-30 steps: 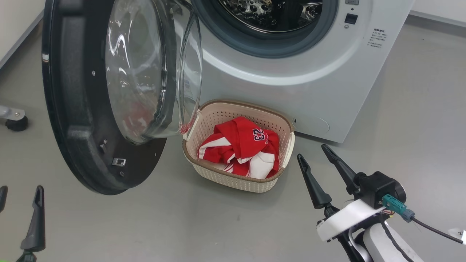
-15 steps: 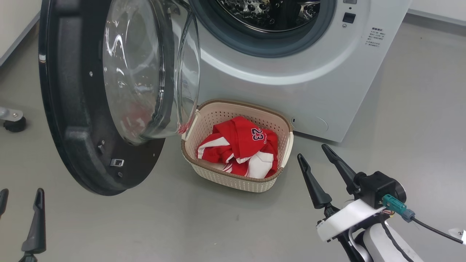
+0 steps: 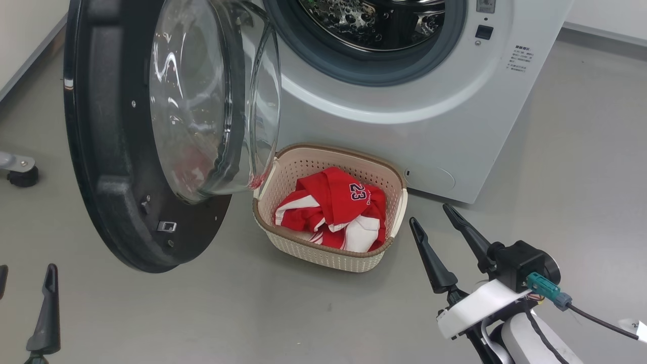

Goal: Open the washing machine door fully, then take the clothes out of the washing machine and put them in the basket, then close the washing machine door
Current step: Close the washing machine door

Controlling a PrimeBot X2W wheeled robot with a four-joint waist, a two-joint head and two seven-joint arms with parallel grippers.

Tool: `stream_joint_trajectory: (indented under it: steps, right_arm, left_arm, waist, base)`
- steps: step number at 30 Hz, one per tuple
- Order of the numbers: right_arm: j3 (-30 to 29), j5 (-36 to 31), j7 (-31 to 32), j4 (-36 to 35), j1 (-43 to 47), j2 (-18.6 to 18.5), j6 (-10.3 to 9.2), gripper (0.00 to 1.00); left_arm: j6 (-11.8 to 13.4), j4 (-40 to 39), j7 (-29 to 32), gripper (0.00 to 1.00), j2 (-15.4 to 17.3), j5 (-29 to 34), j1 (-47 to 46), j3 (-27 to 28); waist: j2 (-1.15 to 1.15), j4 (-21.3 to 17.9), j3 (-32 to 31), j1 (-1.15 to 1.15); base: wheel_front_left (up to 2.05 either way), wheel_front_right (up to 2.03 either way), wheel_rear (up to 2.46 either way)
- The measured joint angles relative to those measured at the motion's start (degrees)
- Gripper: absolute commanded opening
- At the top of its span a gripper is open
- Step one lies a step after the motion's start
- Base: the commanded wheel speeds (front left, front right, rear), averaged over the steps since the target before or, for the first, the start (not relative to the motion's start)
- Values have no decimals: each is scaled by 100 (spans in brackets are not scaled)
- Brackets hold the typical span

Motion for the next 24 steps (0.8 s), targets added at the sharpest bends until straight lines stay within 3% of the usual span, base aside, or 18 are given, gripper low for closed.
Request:
stream_joint_trajectory:
  steps: [24]
  right_arm:
    - [-3,-1,0,44,101,41,0,100]
  left_arm:
    - [0,36,-7,100,58,-90,1,4]
  waist:
    - [0,3,-26,0]
  base:
    - [0,0,0]
